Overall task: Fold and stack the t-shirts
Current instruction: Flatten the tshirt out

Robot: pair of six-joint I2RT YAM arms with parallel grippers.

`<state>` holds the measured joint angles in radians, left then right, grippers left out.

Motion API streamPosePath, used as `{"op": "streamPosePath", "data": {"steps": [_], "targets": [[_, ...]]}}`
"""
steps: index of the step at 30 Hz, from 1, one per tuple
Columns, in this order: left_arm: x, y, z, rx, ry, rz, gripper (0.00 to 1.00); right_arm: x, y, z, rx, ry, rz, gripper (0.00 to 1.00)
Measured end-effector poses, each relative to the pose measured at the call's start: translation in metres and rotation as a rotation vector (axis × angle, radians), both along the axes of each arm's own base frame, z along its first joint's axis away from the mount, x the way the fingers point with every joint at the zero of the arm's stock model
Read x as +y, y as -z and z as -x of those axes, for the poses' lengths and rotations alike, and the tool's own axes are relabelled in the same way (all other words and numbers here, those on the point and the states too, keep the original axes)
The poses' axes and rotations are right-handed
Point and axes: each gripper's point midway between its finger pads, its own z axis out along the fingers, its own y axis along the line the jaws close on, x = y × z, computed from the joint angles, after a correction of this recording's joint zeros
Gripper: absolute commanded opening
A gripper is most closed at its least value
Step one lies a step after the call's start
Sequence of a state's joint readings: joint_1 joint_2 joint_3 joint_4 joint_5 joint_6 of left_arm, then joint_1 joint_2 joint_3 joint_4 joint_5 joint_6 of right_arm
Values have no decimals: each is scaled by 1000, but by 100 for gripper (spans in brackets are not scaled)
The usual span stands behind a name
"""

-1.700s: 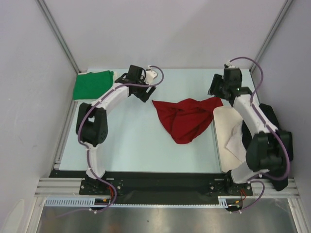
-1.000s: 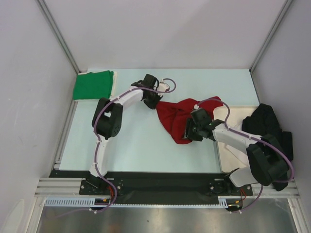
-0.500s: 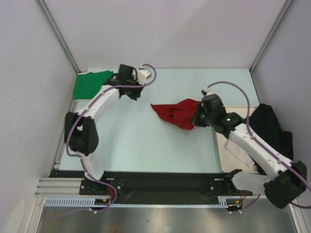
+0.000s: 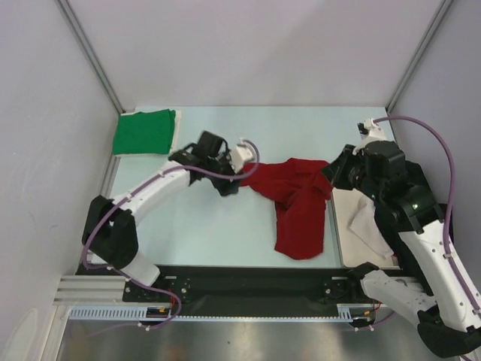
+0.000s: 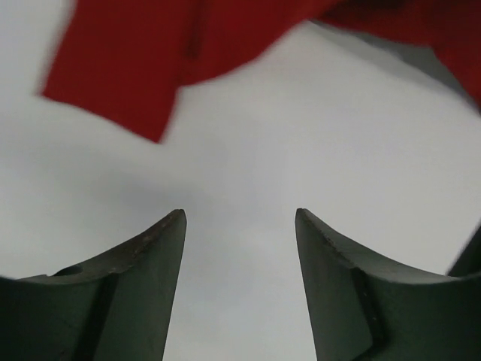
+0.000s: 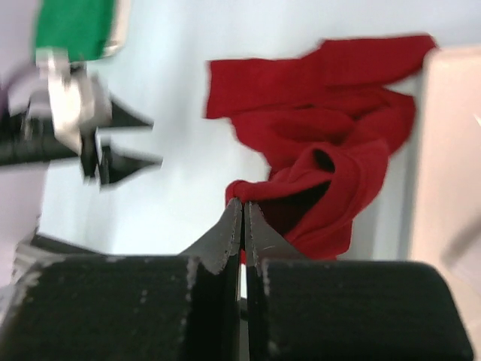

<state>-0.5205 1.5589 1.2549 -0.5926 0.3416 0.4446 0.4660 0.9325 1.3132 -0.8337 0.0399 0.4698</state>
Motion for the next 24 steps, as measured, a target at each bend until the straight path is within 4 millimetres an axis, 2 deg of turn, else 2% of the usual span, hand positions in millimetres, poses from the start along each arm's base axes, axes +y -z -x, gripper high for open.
{"op": "streamPosePath", "data": {"steps": [2,4,6,7,9,13,17,20,21,22,23,24], "targets": [[-16,32,36,64,106,-45,68,-19,24,-4,57,67,24,0],[-26,52,64,97,184,-87,69,-36,44,-9,114,126,37,0],[-36,61,84,100,248,-109,70,-55,63,-17,175,188,55,0],[-42,63,85,80,260,-114,71,-69,72,-21,208,235,65,0],[-49,62,72,15,243,-118,73,-91,82,-21,238,299,71,0],[-52,66,19,-151,137,-179,74,-122,84,-14,244,388,54,0],[-68,85,-23,-222,120,-241,75,-125,80,-13,228,383,35,0],[-77,105,-32,-230,161,-269,74,-123,79,-13,226,364,33,0],[-78,112,-30,-222,175,-281,69,-123,79,-13,225,361,33,0],[-80,117,-29,-214,183,-288,59,-123,79,-13,226,359,32,0],[-85,116,-31,-220,189,-283,23,-123,79,-13,226,358,31,0],[-91,113,-35,-226,186,-271,6,-123,79,-13,226,357,30,0]]}}
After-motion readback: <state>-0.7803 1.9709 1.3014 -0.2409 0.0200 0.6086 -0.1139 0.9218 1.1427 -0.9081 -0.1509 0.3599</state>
